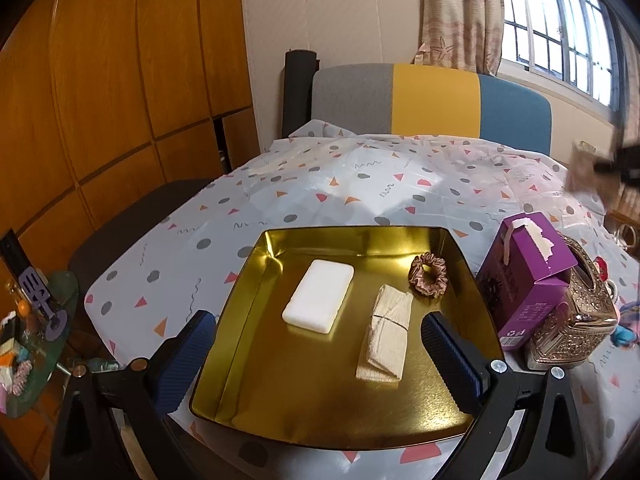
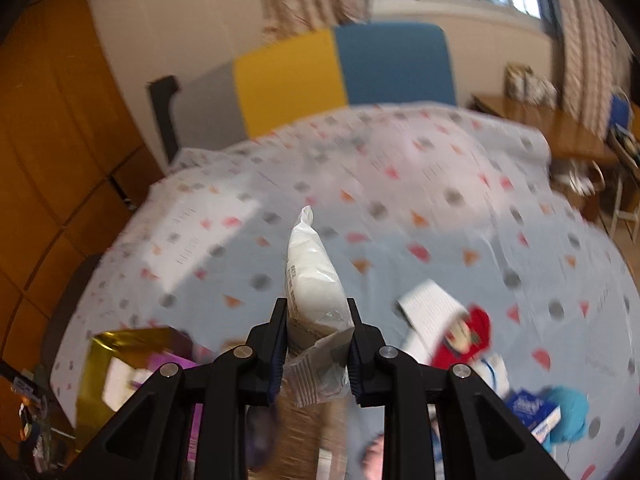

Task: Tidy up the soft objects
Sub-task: 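Carry the white plastic packet over the gold tray with the right gripper and release it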

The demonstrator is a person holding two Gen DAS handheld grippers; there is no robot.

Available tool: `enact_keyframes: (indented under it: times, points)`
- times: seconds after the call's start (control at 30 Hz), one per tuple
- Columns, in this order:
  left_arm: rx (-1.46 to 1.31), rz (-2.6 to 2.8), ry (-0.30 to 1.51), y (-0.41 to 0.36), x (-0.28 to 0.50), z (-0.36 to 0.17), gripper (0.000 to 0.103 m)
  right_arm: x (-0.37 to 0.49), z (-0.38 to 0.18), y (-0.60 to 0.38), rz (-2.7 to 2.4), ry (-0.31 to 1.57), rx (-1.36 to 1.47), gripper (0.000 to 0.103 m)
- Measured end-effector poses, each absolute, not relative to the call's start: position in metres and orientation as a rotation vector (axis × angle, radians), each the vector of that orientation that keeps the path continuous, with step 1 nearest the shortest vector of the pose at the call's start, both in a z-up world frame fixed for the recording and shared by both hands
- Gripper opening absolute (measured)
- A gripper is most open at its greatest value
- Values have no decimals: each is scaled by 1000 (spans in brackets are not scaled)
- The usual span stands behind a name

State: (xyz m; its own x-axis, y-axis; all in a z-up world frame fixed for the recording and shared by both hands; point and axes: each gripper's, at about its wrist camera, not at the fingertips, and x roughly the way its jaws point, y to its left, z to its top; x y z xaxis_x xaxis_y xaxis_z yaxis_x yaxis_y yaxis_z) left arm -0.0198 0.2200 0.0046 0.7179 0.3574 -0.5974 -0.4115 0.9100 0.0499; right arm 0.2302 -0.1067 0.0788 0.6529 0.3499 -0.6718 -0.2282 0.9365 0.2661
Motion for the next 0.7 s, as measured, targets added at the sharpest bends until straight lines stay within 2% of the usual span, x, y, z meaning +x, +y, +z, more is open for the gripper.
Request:
enact_keyframes:
  times: [0.17,0.27,0.7]
  points:
    - [-126,454,649,239,-26,-1,103,205,124,-49,496,719,123,25]
    - [-150,482,653,253,-32,-4,103,187,130,-7,599,726,87,25]
    - [-176,590,638,289,-52,-2,103,139,45,120,764,905,-83,25]
